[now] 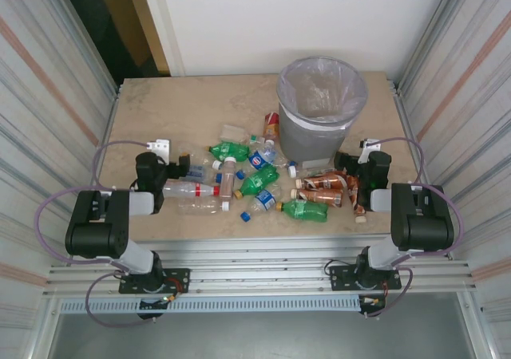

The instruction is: Put the plastic bottles in the bin

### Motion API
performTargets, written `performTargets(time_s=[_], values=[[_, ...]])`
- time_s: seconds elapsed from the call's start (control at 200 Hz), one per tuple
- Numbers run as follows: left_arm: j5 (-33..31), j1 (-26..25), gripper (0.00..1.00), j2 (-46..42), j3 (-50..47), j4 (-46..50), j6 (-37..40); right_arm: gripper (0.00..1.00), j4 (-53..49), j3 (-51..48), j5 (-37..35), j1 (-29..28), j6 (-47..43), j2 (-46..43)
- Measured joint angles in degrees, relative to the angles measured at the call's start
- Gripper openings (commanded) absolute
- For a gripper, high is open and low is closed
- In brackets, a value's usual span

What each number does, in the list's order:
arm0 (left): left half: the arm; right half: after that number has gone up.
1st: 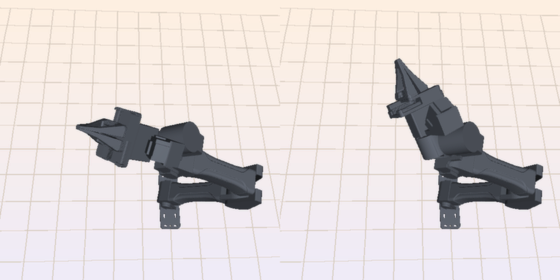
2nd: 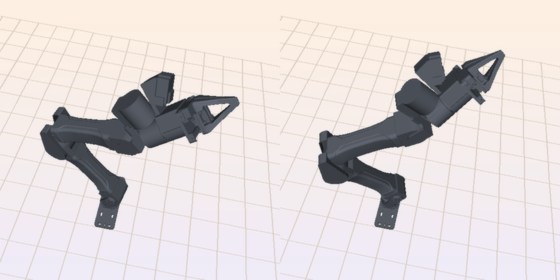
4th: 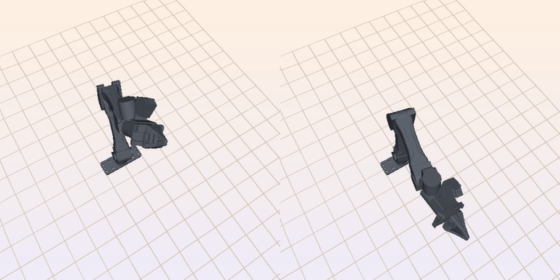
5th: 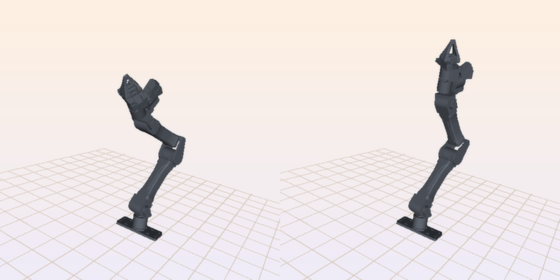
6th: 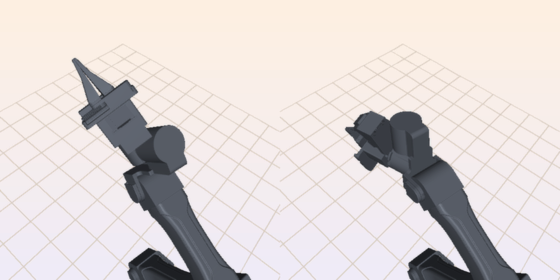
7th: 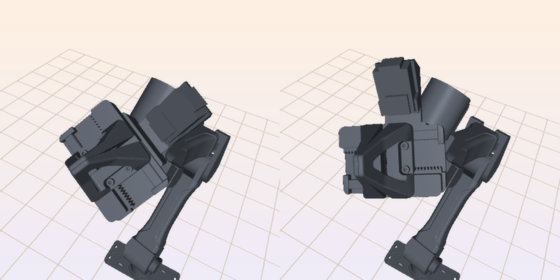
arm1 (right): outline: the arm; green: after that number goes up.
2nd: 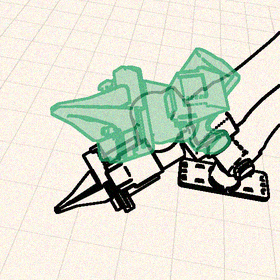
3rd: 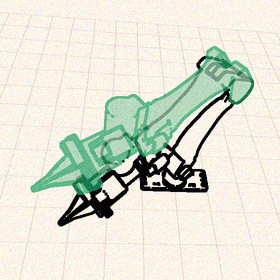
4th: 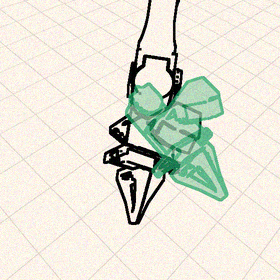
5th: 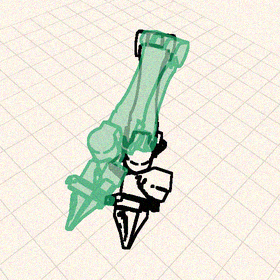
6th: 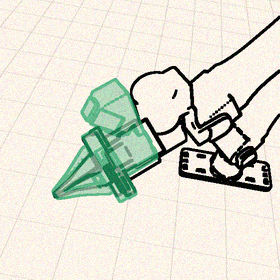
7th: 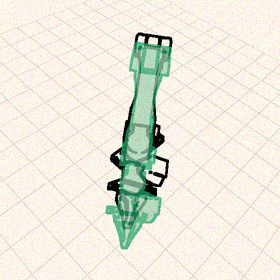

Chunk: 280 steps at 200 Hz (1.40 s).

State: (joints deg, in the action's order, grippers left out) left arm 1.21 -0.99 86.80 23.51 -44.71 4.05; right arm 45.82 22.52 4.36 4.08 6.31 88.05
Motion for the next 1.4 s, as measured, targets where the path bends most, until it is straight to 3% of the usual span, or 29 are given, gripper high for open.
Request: performTargets(time_s=[0.982,1.157,1.403], values=[[0.42,1.68,0.99,-2.19,-1.51,-0.04,-1.77,0.98,-1.01,0.00,0.02,0.48,0.09,-0.66],[-0.11,1.70,0.99,-8.81,-2.45,2.51,-2.82,0.98,-5.99,0.13,-1.33,1.51,0.96,-6.43],[-2.89,1.70,0.99,-21.94,-2.54,10.05,-4.70,0.98,-16.59,0.74,-5.86,3.93,4.68,-20.90]])
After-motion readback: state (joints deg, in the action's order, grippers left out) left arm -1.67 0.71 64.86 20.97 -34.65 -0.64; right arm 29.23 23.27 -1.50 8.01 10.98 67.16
